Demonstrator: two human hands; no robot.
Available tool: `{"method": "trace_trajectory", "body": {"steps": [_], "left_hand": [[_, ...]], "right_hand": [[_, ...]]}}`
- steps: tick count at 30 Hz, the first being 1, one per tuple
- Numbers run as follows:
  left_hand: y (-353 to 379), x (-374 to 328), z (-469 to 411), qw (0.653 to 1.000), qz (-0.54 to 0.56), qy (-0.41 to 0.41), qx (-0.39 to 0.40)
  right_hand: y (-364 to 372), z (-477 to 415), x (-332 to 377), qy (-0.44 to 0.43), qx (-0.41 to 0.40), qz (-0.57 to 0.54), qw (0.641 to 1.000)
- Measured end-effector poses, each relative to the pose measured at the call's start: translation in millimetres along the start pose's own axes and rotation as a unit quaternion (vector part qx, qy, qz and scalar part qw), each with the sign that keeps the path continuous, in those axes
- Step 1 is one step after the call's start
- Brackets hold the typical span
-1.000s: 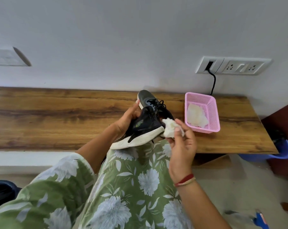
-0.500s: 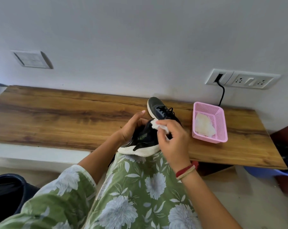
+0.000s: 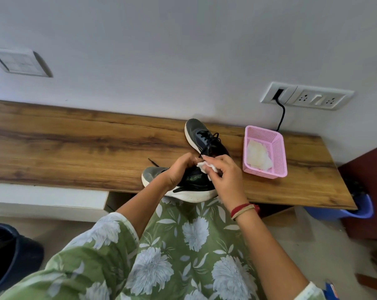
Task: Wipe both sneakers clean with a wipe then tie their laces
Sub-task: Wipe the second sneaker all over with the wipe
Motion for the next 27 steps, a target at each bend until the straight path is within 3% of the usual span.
{"method": "trace_trajectory", "body": {"steps": [3, 7, 14, 17, 19, 22, 24, 27], "left_hand": [[-0.2, 2.2, -2.9, 1.000, -0.012, -0.007, 0.002], [3.0, 3.4, -5.5, 1.000, -0.005, -0.014, -0.001], [3.3, 7.0, -8.3, 1.000, 0.000, -0.005, -0.008], [7.8, 6.7, -10.6, 0.999, -0.021, 0.001, 0.028], [10.0, 7.0, -10.2, 0.998, -0.031, -0.016, 0.058], [11.6, 4.2, -9.8, 0.996, -0.042, -0.016, 0.082], [11.8, 5.1, -10.5, 0.995, -0.055, -0.011, 0.083], [12.4, 9.6, -13.6, 0.993, -0.074, 0.005, 0.089]], "right_hand": [[1.9, -4.6, -11.3, 0.037, 0.055, 0.001, 0.998], [1.4, -8.1, -25.1, 0.120, 0.019, -0.043, 0.992], [2.7, -10.6, -27.2, 0.073, -0.008, 0.010, 0.997], [5.5, -13.2, -30.4, 0.051, -0.011, 0.036, 0.998], [0.9, -14.5, -39.3, 0.121, -0.050, -0.053, 0.990], [-15.2, -2.4, -57.3, 0.257, -0.183, -0.225, 0.922], [-17.7, 4.3, -52.3, 0.236, -0.206, -0.254, 0.915], [-11.7, 18.3, -38.2, 0.168, -0.161, -0.176, 0.957]]}}
Point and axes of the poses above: each hand's wrist, its own z-axis away from the middle knuckle, its own y-axis out of the palm, x = y × z, the point moved 7 cm from there along -z, towards the middle knuckle, and after that the axes turned 3 degrees about -y, right-handed, at the moved point
